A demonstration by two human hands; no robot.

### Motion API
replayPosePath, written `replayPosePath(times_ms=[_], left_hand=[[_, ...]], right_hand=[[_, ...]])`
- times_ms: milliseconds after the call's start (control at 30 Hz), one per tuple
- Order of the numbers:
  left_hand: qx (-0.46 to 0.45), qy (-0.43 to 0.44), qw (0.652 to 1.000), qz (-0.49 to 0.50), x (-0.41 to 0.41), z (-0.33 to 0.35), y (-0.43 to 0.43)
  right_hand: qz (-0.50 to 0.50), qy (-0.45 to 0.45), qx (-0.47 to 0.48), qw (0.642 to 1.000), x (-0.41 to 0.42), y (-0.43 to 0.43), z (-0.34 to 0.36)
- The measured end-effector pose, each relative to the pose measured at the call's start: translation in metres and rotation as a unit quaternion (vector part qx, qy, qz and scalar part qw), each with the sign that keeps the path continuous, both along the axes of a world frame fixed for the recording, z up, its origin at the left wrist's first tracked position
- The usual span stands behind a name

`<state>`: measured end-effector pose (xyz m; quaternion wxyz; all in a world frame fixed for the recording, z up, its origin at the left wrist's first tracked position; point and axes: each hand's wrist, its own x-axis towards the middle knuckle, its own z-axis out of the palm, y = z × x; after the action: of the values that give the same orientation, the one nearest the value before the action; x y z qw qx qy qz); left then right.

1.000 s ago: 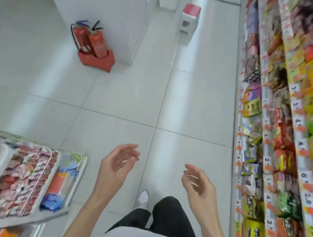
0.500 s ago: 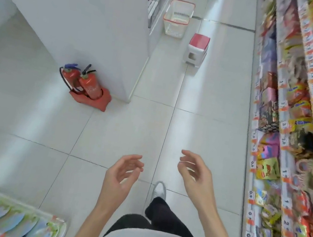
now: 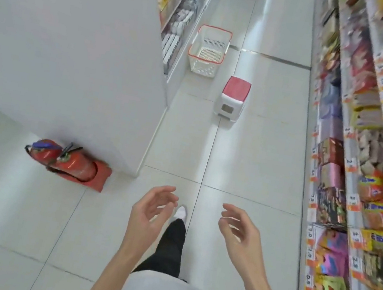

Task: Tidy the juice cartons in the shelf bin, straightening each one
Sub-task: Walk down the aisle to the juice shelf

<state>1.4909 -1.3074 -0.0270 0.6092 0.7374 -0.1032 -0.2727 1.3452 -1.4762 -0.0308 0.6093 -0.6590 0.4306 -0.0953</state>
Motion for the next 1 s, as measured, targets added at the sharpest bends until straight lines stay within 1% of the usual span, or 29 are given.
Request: replayPosePath(times_ms=[267, 433, 600, 767, 1000], left_hand=[[0.000, -0.002, 1.000, -0.006, 0.193, 0.018, -0.151], [0.007, 0.002, 1.000, 0.022, 0.293, 0.003, -0.236], [0.008, 0.004, 0.995, 0.095, 0.394, -0.005, -0.335], [-0.013, 0.007, 0.987, 0.162, 0.478, 0.010, -0.413], [-0.039, -0.019, 0.961, 0.272, 0.614, 0.020, -0.486]], right_hand=[[-0.013, 0.000, 0.010, 1.000, 0.183, -0.142, 0.011], [0.020, -0.014, 0.008, 1.000, 0.310, -0.247, 0.005], [0.092, -0.024, -0.011, 0.995, 0.455, -0.367, 0.005], [0.156, -0.036, -0.012, 0.987, 0.581, -0.458, 0.023], [0.279, -0.047, -0.015, 0.959, 0.759, -0.523, 0.021]])
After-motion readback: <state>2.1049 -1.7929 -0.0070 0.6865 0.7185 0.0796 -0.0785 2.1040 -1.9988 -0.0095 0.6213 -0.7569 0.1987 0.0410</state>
